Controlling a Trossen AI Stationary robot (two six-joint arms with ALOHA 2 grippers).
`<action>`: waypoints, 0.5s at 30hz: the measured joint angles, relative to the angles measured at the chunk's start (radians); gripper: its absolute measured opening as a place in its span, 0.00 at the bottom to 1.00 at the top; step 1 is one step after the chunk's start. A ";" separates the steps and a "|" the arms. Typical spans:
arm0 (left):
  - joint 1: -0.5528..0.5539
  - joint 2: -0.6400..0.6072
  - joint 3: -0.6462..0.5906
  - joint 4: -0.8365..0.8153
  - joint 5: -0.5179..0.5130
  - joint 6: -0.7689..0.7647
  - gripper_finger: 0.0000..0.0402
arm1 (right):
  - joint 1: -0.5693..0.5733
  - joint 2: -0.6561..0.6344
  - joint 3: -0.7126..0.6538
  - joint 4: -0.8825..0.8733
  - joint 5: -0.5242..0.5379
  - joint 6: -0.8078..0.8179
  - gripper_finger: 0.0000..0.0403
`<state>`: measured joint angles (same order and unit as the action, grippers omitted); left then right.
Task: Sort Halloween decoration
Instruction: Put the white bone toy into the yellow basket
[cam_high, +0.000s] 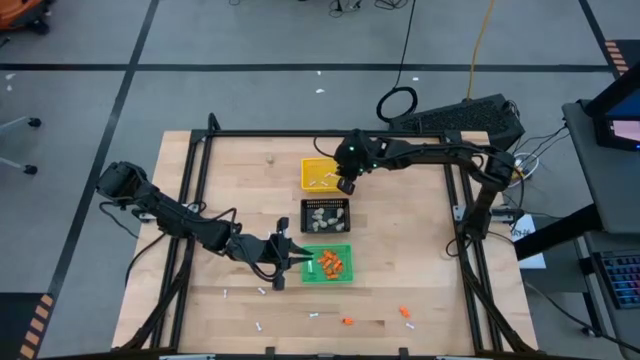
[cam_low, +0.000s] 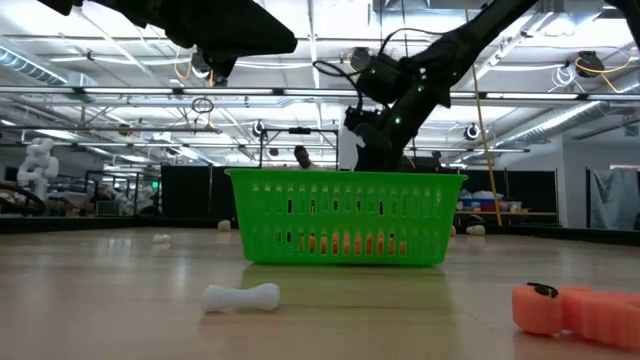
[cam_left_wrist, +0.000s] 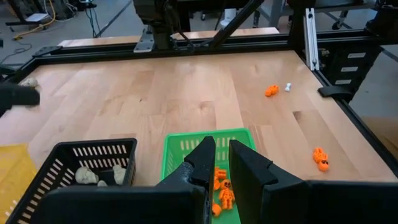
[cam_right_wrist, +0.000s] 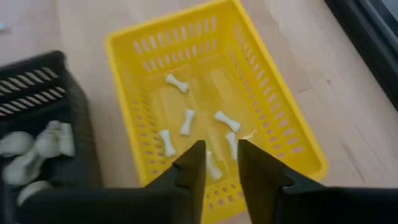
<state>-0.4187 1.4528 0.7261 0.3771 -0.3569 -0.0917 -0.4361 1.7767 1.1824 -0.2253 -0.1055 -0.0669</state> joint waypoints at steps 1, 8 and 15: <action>0.000 0.000 0.000 0.001 0.000 0.000 0.12 | 0.003 -0.013 0.000 -0.008 0.000 0.001 0.22; 0.000 0.000 0.000 0.001 -0.017 -0.008 0.12 | 0.077 -0.201 0.000 -0.179 0.000 0.032 0.36; -0.003 0.000 0.000 -0.023 -0.028 -0.008 0.12 | 0.377 -0.505 -0.159 -0.203 0.077 0.127 0.33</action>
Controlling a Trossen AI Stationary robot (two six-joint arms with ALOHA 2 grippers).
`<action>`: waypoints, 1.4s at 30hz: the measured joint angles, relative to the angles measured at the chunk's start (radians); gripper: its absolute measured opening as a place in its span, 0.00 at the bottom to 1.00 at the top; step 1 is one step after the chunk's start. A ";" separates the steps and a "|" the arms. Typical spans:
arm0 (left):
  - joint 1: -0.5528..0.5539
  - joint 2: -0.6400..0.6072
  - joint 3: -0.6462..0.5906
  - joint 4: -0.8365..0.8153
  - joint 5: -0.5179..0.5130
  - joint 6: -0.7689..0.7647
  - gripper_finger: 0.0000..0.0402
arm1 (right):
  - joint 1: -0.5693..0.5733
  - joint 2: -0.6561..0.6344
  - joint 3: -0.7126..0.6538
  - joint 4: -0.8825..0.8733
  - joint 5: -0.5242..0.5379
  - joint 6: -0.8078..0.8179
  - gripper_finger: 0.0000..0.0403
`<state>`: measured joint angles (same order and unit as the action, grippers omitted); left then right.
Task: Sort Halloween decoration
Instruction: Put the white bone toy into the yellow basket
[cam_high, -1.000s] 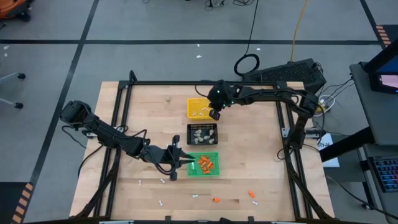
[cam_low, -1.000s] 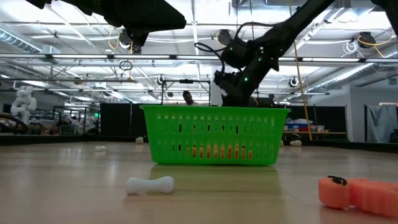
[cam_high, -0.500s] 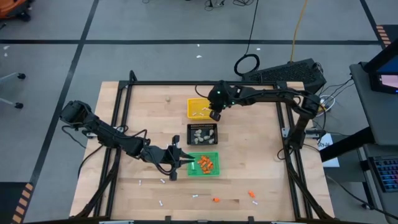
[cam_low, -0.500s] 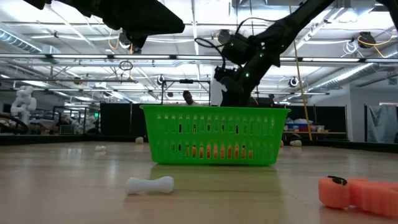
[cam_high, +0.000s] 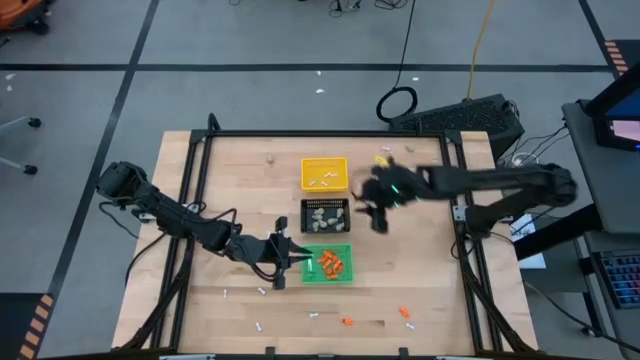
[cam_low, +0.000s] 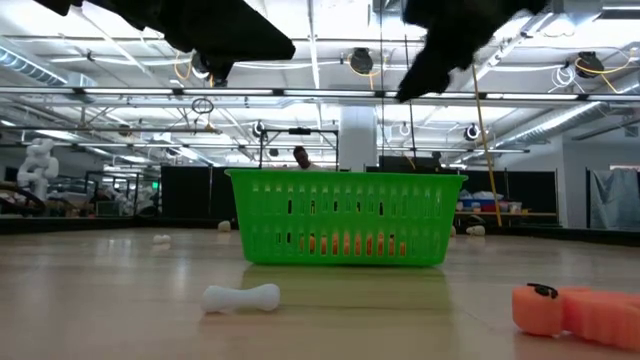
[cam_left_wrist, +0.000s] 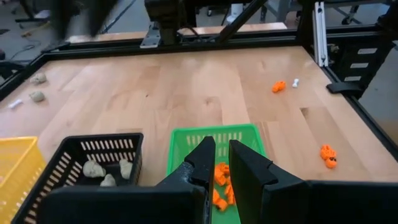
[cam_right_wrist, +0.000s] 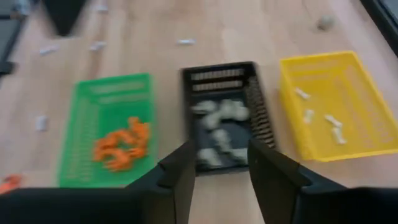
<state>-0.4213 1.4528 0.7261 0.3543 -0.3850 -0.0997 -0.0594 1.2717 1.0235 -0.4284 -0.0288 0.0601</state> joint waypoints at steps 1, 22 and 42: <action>0.000 0.000 0.000 -0.006 -0.002 -0.011 0.12 | 0.051 -0.041 -0.042 0.023 0.037 0.030 0.32; -0.125 0.000 0.100 -0.552 -0.019 -0.457 0.12 | 0.583 -0.100 -0.548 0.616 0.322 0.083 0.30; -0.283 0.035 0.162 -0.831 0.316 -0.515 0.16 | 0.612 -0.001 -0.549 0.746 0.317 0.027 0.30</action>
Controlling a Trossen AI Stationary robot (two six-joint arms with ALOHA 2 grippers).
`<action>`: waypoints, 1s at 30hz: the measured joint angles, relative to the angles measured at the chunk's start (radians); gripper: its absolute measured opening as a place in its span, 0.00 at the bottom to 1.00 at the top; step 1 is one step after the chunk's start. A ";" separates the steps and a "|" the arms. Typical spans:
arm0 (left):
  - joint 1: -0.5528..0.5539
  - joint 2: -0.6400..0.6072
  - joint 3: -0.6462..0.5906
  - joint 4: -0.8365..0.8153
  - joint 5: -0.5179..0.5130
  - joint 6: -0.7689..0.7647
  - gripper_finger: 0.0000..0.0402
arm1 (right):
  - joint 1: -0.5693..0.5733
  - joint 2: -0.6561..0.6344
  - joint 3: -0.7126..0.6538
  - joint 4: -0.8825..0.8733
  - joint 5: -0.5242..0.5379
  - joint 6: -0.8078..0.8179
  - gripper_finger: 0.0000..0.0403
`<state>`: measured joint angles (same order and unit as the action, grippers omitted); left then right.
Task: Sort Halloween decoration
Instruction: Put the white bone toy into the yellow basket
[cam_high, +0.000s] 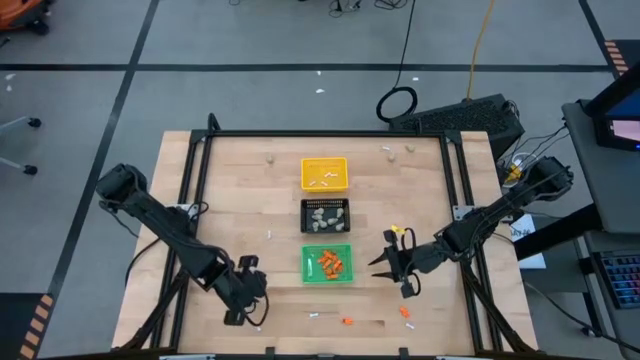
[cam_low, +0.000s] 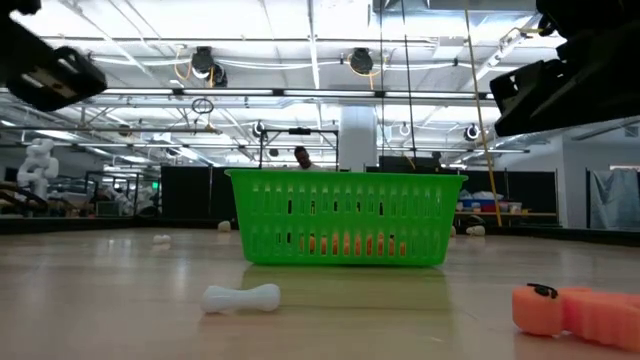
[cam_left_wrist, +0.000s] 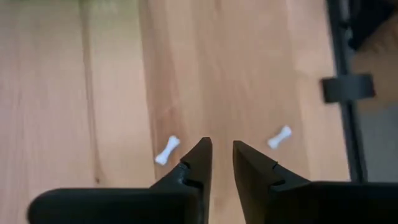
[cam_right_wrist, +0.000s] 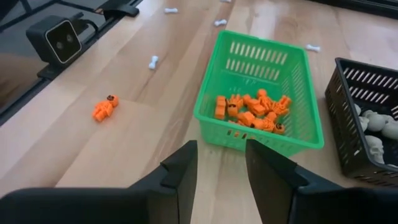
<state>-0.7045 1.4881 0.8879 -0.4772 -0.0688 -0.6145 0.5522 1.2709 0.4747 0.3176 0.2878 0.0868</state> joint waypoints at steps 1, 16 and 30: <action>0.000 0.011 0.000 0.000 -0.018 -0.032 0.18 | 0.000 0.000 0.000 -0.001 0.000 -0.002 0.30; -0.037 0.144 -0.001 0.041 -0.091 -0.138 0.34 | 0.000 0.000 0.000 -0.035 0.000 -0.002 0.30; 0.006 0.166 -0.001 0.000 -0.105 0.251 0.33 | 0.000 0.000 0.000 -0.039 0.000 -0.002 0.30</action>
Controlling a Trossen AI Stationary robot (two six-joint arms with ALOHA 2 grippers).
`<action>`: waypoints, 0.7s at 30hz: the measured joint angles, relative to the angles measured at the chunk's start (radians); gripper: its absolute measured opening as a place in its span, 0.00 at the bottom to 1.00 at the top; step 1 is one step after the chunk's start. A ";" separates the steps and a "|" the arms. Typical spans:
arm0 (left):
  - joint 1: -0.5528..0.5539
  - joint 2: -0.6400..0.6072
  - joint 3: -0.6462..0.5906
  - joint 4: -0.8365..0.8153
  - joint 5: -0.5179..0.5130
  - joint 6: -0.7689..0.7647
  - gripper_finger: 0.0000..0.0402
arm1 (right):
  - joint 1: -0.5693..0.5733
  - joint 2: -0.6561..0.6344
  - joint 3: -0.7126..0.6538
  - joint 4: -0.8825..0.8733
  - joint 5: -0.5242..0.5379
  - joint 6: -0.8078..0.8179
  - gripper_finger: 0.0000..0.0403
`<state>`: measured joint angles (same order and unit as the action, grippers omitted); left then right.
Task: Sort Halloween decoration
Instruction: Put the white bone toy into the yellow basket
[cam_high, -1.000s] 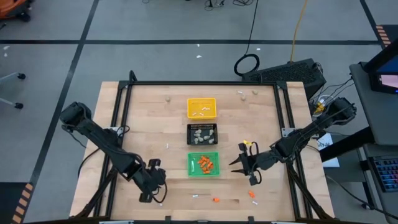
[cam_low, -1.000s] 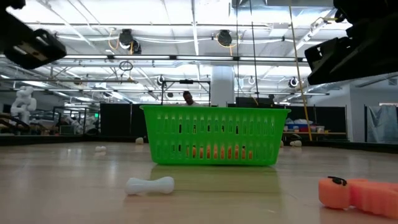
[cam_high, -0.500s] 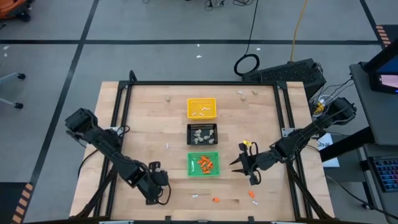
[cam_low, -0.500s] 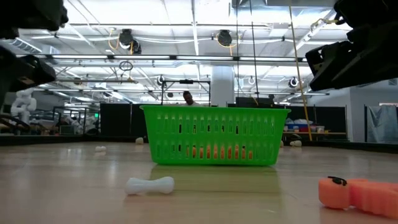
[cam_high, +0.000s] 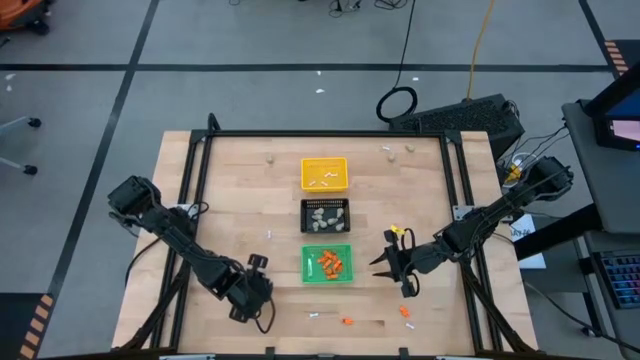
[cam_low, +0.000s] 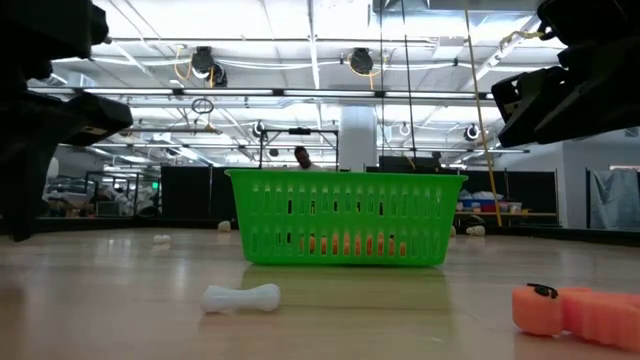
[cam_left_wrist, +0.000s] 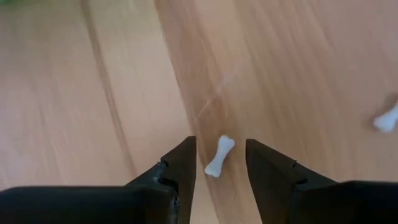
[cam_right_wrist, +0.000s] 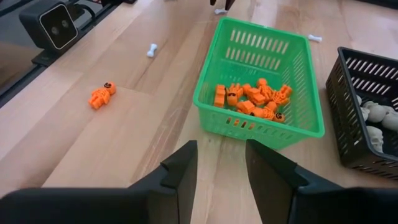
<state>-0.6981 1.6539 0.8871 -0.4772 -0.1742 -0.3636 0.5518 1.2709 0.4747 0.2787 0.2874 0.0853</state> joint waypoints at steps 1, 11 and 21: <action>0.005 0.000 0.000 -0.001 0.014 0.027 0.33 | 0.000 0.000 0.000 0.000 0.000 0.000 0.30; 0.051 0.000 0.000 -0.004 0.110 0.150 0.26 | 0.000 0.000 0.000 -0.002 0.000 0.000 0.30; 0.090 0.000 0.000 -0.004 0.176 0.279 0.16 | 0.000 0.000 0.000 -0.007 0.000 0.000 0.30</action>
<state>-0.6080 1.6539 0.8871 -0.4808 0.0021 -0.0842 0.5518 1.2709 0.4751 0.2714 0.2874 0.0853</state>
